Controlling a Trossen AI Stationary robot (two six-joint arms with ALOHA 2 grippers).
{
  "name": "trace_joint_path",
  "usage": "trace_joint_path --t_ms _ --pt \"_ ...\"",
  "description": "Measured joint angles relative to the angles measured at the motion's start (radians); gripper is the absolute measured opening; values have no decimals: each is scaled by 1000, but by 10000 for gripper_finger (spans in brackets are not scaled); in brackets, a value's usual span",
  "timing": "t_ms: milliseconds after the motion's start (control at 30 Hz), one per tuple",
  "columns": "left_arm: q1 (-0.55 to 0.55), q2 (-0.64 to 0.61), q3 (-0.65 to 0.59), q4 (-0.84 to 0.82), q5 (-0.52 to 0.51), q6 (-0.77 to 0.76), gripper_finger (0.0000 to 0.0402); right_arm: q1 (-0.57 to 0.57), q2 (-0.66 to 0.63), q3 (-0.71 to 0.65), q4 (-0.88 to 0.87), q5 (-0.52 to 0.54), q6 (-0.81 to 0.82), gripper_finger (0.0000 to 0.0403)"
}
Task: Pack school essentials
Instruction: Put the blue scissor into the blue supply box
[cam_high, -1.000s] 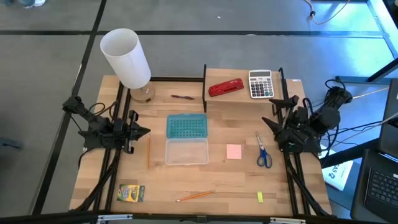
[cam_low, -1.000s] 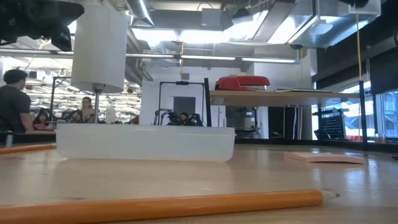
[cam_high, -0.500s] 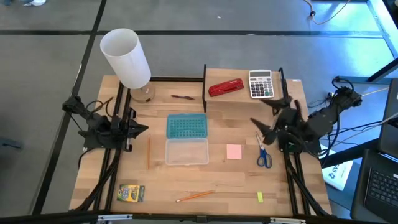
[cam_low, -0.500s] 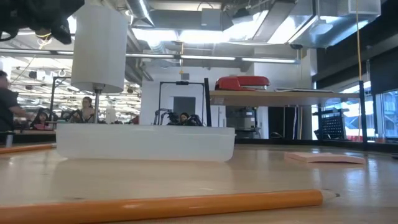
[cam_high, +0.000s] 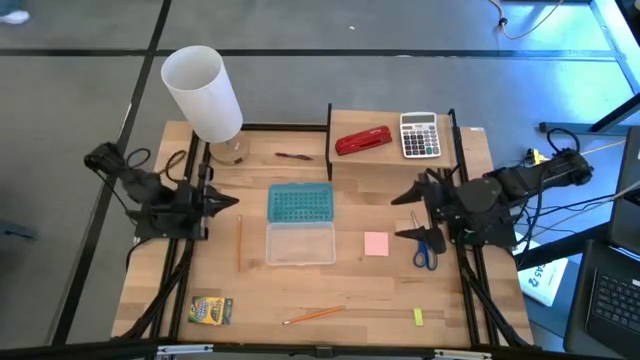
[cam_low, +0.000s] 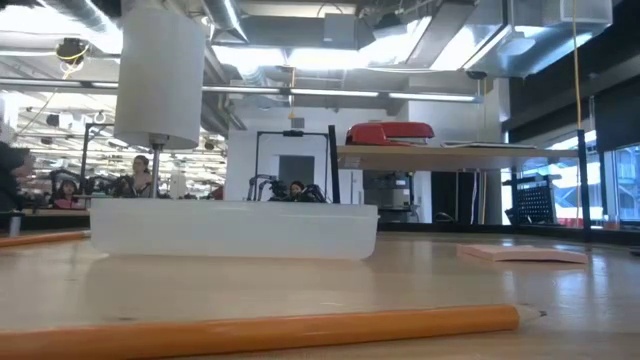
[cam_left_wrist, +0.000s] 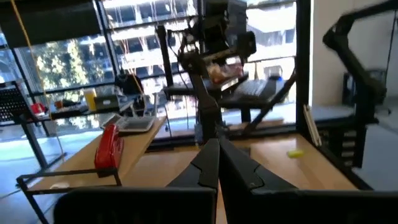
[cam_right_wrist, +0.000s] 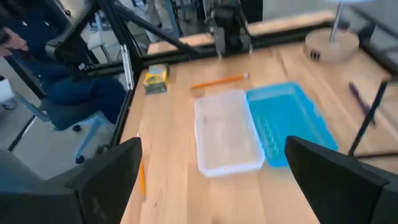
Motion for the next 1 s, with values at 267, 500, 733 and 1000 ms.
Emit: trace_joint_path --t_ms 267,500,733,1000 --pt "0 293 249 -261 -25 -179 0 -112 23 0 -142 -174 53 397" --pt "0 486 392 -367 -25 -282 0 -133 78 0 -257 -279 74 397" --pt "1 595 434 -372 -25 -284 0 -133 151 0 -316 -279 65 397" --pt "24 624 434 -435 -6 -445 0 -133 190 0 -313 -279 72 397"
